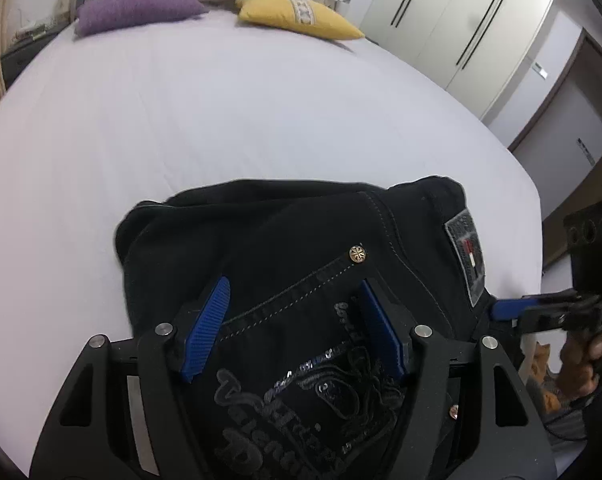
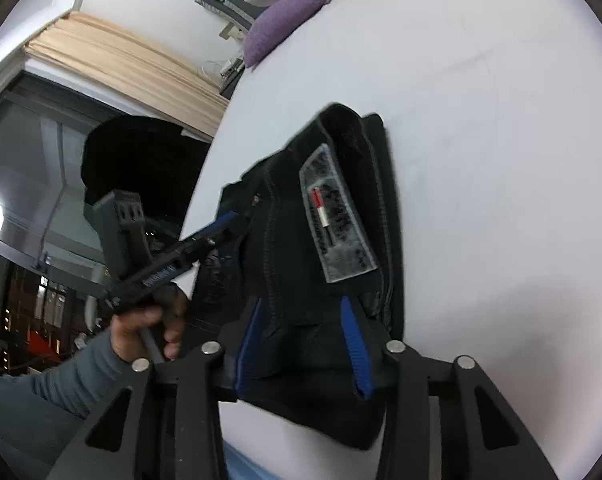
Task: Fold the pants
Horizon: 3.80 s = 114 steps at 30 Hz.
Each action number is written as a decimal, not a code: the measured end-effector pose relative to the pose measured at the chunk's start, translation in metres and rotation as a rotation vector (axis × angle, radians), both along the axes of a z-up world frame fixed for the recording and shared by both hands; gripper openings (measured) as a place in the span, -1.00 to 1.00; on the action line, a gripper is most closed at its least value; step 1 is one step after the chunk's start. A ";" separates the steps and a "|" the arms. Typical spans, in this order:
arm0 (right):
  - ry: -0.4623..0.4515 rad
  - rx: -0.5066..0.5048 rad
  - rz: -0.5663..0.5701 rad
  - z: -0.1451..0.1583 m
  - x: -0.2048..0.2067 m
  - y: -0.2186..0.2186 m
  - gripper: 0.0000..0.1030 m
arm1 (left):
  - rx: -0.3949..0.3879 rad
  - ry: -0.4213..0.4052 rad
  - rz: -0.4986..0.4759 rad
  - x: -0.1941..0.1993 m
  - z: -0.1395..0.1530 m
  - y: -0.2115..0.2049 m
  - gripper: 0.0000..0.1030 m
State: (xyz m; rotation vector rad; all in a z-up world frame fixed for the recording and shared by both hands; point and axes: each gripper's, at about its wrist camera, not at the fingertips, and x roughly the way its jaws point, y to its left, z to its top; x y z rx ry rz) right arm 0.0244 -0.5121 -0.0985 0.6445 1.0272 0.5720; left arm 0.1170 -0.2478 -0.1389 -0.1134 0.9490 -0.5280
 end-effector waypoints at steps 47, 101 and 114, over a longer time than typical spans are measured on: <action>-0.087 0.088 0.064 0.070 0.097 0.054 -0.66 | -0.577 0.291 0.052 0.041 0.046 0.130 -0.73; -1.162 -0.512 -0.696 0.357 -0.184 0.170 1.00 | 0.182 -0.945 0.560 -0.277 0.373 0.195 1.00; -0.624 -0.686 -0.588 0.267 -0.116 0.182 1.00 | 0.284 -0.328 0.487 -0.202 0.247 0.152 1.00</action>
